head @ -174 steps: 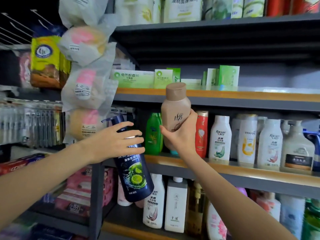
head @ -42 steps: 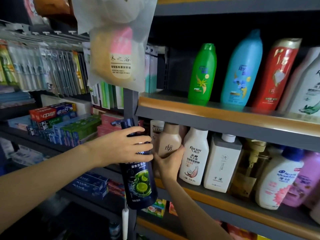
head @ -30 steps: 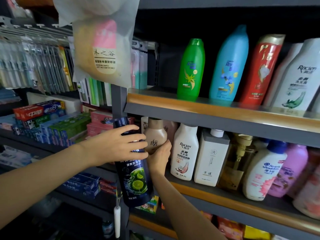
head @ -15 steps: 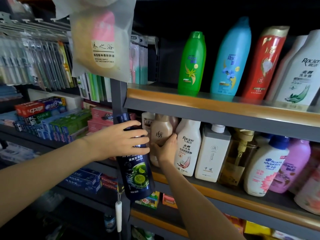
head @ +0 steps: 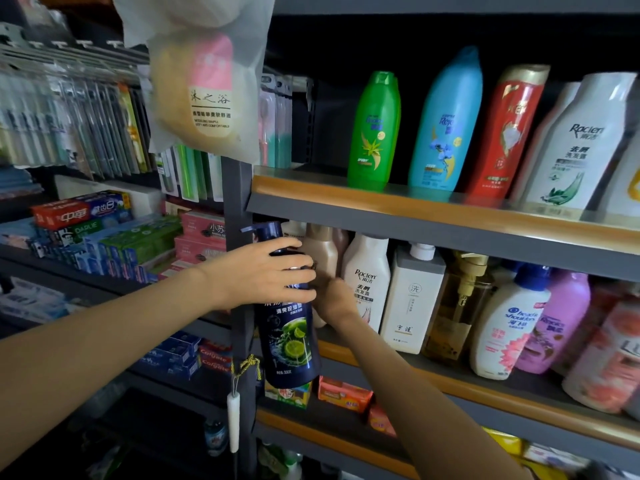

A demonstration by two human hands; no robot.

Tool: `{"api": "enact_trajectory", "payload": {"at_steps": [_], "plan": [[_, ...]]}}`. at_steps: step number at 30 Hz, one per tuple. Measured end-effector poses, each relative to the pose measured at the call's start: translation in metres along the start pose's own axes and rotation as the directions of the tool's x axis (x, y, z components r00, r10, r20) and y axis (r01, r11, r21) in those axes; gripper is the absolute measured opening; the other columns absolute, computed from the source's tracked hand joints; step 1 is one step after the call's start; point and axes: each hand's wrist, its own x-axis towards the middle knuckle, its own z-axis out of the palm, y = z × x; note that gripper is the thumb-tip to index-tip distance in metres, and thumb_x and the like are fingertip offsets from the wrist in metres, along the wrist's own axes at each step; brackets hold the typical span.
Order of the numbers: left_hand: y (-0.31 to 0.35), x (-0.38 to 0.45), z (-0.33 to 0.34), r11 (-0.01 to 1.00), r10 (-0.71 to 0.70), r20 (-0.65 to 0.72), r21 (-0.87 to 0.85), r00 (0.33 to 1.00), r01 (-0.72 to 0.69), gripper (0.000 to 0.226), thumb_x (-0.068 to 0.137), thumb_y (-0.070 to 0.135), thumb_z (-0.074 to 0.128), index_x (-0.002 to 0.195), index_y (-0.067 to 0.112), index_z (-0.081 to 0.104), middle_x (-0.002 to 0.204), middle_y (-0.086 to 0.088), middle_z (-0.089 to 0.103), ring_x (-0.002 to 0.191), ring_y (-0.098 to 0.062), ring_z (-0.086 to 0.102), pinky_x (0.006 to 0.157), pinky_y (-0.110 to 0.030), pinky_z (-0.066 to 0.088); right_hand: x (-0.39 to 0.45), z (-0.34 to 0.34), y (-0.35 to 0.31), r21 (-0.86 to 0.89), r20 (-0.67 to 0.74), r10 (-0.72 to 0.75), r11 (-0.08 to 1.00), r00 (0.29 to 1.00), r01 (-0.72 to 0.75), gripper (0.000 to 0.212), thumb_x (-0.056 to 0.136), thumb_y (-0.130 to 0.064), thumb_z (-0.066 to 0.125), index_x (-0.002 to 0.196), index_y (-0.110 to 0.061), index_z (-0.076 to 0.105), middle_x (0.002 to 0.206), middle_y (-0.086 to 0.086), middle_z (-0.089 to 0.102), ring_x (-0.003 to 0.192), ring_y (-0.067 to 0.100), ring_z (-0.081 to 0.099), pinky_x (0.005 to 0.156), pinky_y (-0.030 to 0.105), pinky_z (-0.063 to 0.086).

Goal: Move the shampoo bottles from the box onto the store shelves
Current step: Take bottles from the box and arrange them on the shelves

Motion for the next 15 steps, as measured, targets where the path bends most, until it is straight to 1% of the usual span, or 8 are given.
{"api": "enact_trajectory", "payload": {"at_steps": [1,3,6,8,9,12,14,15], "plan": [[-0.002,0.001,0.003,1.000,-0.010,0.045,-0.020,0.999,0.011,0.038,0.073,0.014,0.067,0.110,0.021,0.061,0.107,-0.004,0.067,0.104,-0.024,0.062,0.097,-0.044,0.042,-0.006,-0.008,-0.001,0.011,0.014,-0.024,1.000,1.000,0.024,0.025,0.094,-0.022,0.050,0.090,0.001,0.061,0.098,0.018,0.065,0.097,0.033,0.060,0.078,0.034,0.046],[-0.003,-0.001,0.003,0.998,-0.026,0.013,0.053,1.000,0.026,0.045,0.070,0.005,0.056,0.112,0.020,0.052,0.107,-0.004,0.065,0.105,-0.024,0.061,0.099,-0.042,0.031,-0.022,-0.022,0.000,0.190,0.061,-0.045,0.981,0.997,0.032,0.036,0.095,-0.030,0.051,0.066,-0.009,0.055,0.082,0.017,0.067,0.084,0.033,0.064,0.077,0.038,0.051],[-0.007,0.006,-0.009,0.998,-0.018,0.039,0.062,0.999,0.015,0.046,0.071,0.003,0.042,0.114,0.020,0.050,0.109,-0.003,0.064,0.106,-0.024,0.060,0.101,-0.043,0.030,-0.054,-0.051,0.008,0.617,0.396,-0.094,0.764,0.913,-0.189,0.041,0.089,-0.051,0.052,0.090,-0.011,0.062,0.092,0.008,0.066,0.088,0.023,0.062,0.082,0.033,0.052],[-0.014,0.013,-0.020,0.997,-0.003,-0.008,0.081,1.000,0.004,0.045,0.073,0.002,0.045,0.113,0.021,0.054,0.110,-0.001,0.063,0.108,-0.022,0.059,0.101,-0.044,0.038,-0.069,-0.070,0.017,0.665,0.515,-0.225,0.713,0.827,-0.221,0.045,0.082,-0.052,0.062,0.109,-0.015,0.060,0.106,0.005,0.064,0.100,0.019,0.059,0.089,0.030,0.047],[-0.018,0.018,-0.027,0.997,0.002,-0.037,0.081,0.999,0.001,0.044,0.074,0.001,0.047,0.112,0.022,0.055,0.111,-0.001,0.064,0.109,-0.022,0.059,0.100,-0.043,0.041,-0.075,-0.080,0.020,0.670,0.534,-0.281,0.716,0.797,-0.196,0.044,0.081,-0.042,0.067,0.117,-0.018,0.057,0.113,0.002,0.064,0.104,0.017,0.060,0.091,0.029,0.047],[-0.036,0.040,-0.049,0.994,-0.005,-0.143,0.108,0.990,0.021,0.046,0.075,0.000,0.054,0.115,0.021,0.049,0.116,-0.002,0.063,0.114,-0.022,0.057,0.101,-0.043,0.041,-0.088,-0.101,0.011,0.602,0.432,-0.365,0.798,0.825,0.038,0.053,0.080,-0.005,0.071,0.122,-0.026,0.047,0.113,-0.007,0.064,0.102,0.004,0.063,0.086,0.021,0.051],[-0.052,0.053,-0.063,0.985,-0.016,-0.246,0.165,0.969,0.058,0.050,0.078,-0.004,0.046,0.121,0.021,0.047,0.125,-0.004,0.060,0.121,-0.024,0.054,0.105,-0.044,0.034,-0.091,-0.115,0.000,0.594,0.239,-0.390,0.783,0.889,0.184,0.055,0.074,0.003,0.074,0.115,-0.024,0.050,0.108,-0.004,0.066,0.092,0.003,0.066,0.080,0.020,0.053],[-0.060,0.057,-0.072,0.978,-0.093,-0.295,0.152,0.951,0.142,0.054,0.078,-0.006,0.044,0.125,0.021,0.045,0.131,-0.005,0.057,0.125,-0.024,0.049,0.107,-0.043,0.028,-0.093,-0.124,-0.006,0.613,0.164,-0.396,0.759,0.904,0.221,0.054,0.071,0.002,0.077,0.111,-0.024,0.052,0.106,-0.002,0.068,0.091,0.006,0.066,0.081,0.023,0.054]]}}
